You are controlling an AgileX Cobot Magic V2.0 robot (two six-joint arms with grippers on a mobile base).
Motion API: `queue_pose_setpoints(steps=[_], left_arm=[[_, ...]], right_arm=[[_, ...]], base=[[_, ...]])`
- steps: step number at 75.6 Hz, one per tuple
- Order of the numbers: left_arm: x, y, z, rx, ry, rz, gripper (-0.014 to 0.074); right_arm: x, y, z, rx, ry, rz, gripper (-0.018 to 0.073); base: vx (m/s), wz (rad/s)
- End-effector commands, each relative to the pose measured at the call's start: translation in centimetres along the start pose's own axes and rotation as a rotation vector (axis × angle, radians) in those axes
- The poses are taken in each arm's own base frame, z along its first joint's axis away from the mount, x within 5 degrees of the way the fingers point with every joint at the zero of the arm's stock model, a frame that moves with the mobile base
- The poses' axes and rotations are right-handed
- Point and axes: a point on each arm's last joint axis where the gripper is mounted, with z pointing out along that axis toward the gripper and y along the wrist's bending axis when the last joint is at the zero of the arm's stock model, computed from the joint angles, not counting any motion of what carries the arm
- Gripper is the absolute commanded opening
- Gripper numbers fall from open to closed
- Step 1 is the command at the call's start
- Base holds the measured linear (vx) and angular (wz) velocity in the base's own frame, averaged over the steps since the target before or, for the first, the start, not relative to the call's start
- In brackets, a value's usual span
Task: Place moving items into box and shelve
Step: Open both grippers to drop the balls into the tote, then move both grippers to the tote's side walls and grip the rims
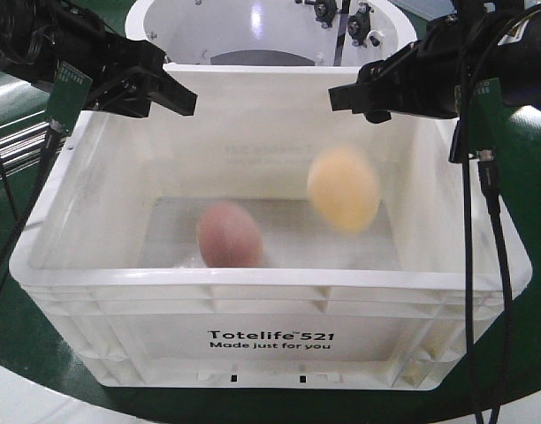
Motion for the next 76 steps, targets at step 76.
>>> queue_pose_setpoints(steps=[76], left_arm=[[3.8,1.4,-3.1,-0.328,-0.01,-0.155,0.0575]], right_arm=[[1.1,-3.6,-1.1,0.358,0.348,0.173,0.0567]], base=[[0.0,0.0]])
